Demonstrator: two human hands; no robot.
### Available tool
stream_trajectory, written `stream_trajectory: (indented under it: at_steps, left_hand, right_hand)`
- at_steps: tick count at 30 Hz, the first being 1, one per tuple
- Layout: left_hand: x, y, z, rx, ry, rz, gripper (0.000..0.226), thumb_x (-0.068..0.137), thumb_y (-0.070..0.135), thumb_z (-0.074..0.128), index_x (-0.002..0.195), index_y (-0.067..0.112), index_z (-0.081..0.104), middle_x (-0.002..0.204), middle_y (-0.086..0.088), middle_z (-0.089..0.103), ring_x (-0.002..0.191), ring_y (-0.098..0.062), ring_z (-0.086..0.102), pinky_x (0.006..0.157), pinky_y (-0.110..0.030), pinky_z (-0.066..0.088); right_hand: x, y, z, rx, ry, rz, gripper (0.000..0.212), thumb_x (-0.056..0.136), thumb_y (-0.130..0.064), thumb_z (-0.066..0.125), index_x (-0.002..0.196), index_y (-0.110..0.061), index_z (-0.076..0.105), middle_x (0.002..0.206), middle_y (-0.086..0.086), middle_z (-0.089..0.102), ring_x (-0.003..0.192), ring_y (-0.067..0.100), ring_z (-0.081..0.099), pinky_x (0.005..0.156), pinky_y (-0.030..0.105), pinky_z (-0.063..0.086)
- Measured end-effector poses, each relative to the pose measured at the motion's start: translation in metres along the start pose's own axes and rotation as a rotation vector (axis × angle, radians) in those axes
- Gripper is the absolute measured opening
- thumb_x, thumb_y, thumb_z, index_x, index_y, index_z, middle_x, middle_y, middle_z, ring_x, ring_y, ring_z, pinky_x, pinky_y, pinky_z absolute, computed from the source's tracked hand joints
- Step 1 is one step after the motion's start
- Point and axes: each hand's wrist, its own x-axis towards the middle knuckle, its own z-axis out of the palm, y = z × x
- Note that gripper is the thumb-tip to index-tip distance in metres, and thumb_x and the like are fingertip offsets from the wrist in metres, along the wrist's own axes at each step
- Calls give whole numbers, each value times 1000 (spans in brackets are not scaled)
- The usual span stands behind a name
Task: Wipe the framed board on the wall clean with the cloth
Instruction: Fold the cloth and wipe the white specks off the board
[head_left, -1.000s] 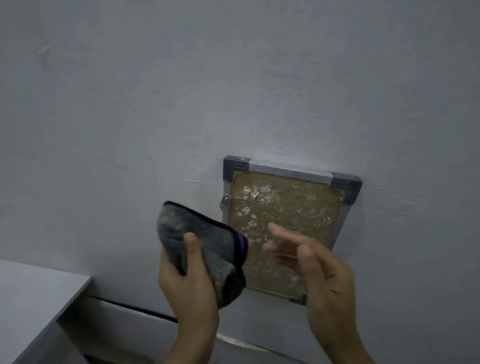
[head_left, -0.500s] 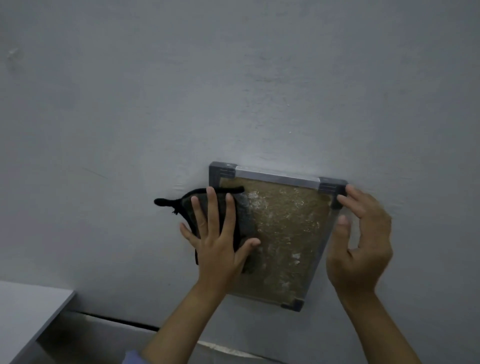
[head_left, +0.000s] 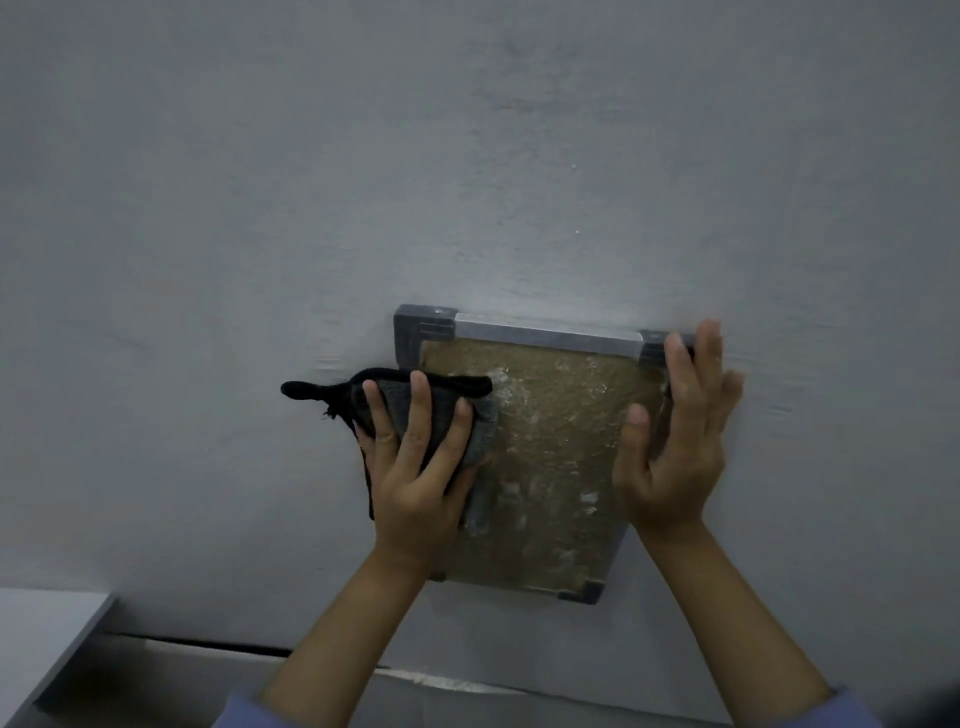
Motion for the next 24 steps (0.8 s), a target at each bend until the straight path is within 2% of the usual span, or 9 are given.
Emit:
stream_trajectory:
  at_steps: [6,9,10,12,15,19,21,24]
  left_hand:
    - [0,-24,-19,-84,-17,178,31,100,9,45,131,4,46,158,4,19,143,-38,16,106,-59,35]
    - [11,-28,-27,-96,99,104,41,95,3,52,134,3,42,157,4,24,142,-37,20,111,-52,32]
    - [17,-26,-26,-97,111,87,42,95,7,53,135,3,41,157,4,22,143,-36,18,112,-54,29]
    - [25,-21,-22,-31,75,113,46,97,30,53,135,6,41,158,6,16,144,-33,13,111,-62,22]
    - [25,-22,-16,211,62,140,62,90,58,49,136,18,43,159,8,12,144,-31,13,110,-63,3]
    - [20,-22,-16,362,72,133,66,90,66,40,140,24,40,159,6,14,146,-31,6,109,-58,-12]
    - [20,-21,-14,331,78,138,59,94,58,41,140,22,40,159,5,14,146,-27,8,111,-58,-9]
    - [24,-22,-9,169,83,170,44,96,37,49,135,16,46,158,3,19,145,-30,17,108,-65,13]
  right_hand:
    - [0,3,9,9,48,-7,43,95,-13,38,136,0,34,158,-10,12,144,19,17,116,47,9]
    - [-2,5,10,19,58,-17,44,93,-11,38,135,1,35,158,-10,13,144,18,17,117,46,10]
    - [-2,5,11,19,60,-19,44,93,-11,39,135,1,35,158,-10,13,144,18,17,117,46,11]
    - [-1,4,11,18,59,-20,44,93,-11,39,135,2,35,157,-10,14,144,19,18,117,46,11]
    - [-2,4,11,18,66,-21,43,94,-11,39,135,1,36,157,-9,14,144,19,19,117,46,11]
    - [-2,5,11,7,73,-28,44,93,-10,40,135,0,36,157,-9,15,144,20,19,117,46,12]
    - [-2,5,12,7,74,-23,44,93,-11,40,135,-1,36,157,-9,15,144,19,20,117,46,12]
    - [-2,5,14,3,81,-24,44,93,-12,40,135,-1,36,157,-9,16,144,19,20,117,46,13]
